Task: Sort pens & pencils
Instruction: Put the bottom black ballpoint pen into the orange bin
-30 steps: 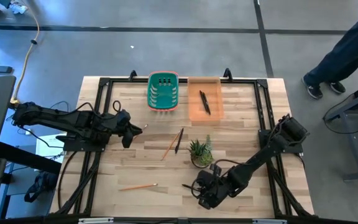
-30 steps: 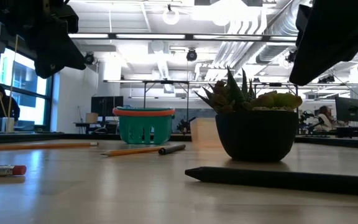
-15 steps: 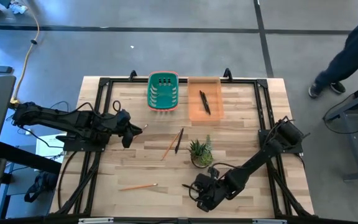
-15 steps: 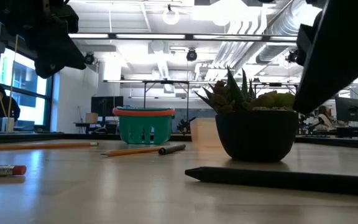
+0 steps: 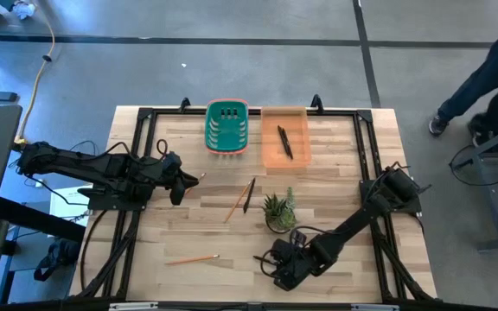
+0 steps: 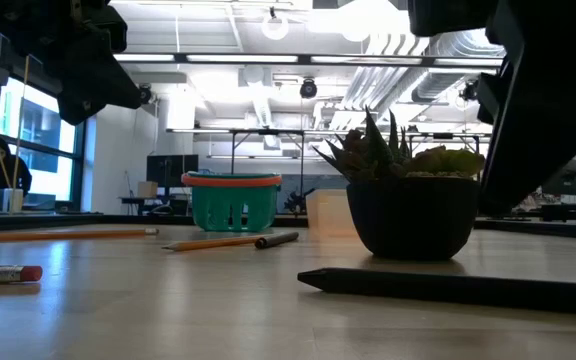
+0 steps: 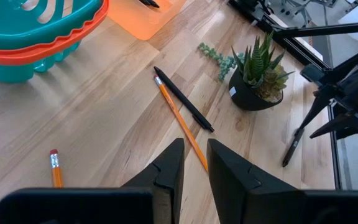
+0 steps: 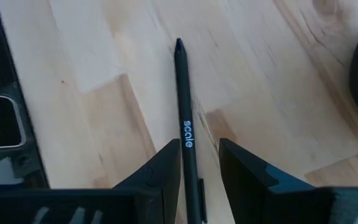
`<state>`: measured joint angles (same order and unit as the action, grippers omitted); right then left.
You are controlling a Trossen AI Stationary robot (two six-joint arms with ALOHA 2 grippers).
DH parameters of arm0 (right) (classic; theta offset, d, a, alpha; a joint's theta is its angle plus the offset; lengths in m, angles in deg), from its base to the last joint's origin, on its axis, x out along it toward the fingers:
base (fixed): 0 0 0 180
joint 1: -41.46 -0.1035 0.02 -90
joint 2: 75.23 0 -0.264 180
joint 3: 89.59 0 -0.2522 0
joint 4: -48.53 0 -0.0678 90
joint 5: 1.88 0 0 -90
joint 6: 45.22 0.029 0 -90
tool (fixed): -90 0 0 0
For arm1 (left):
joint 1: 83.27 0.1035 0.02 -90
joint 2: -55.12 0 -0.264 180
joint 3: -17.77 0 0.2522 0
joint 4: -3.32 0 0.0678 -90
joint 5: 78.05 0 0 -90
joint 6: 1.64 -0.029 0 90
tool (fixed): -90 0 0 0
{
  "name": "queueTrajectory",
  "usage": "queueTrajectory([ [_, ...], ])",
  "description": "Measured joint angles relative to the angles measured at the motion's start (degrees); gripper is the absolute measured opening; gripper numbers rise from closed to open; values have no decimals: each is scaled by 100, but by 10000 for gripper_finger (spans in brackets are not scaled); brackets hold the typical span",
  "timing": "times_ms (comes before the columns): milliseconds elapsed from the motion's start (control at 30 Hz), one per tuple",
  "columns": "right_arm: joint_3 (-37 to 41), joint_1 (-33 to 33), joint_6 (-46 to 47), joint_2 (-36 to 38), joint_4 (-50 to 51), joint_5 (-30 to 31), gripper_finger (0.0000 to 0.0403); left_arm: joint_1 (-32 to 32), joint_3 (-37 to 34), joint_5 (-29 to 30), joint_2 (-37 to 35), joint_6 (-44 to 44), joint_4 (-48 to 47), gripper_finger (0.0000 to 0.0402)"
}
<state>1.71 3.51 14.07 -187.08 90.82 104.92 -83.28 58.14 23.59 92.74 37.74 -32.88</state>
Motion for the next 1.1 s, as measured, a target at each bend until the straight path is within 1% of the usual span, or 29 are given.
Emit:
queueTrajectory([
  [267, 0, 48, -85, 0, -50, -55, 102, 0, 0, 0, 0, 0, 2, 58],
  [467, 0, 48, -124, -160, -132, -371, 102, 0, 0, 0, 0, 0, 2, 58],
  [600, 0, 48, -102, -234, -346, -362, 102, 0, 0, 0, 0, 28, 4, 58],
  [967, 0, 44, -20, -367, -329, -505, 102, 0, 0, 0, 0, 121, 4, 58],
  [1100, 0, 44, 17, -367, -312, -581, 94, 0, 0, 0, 0, 140, 4, 58],
])
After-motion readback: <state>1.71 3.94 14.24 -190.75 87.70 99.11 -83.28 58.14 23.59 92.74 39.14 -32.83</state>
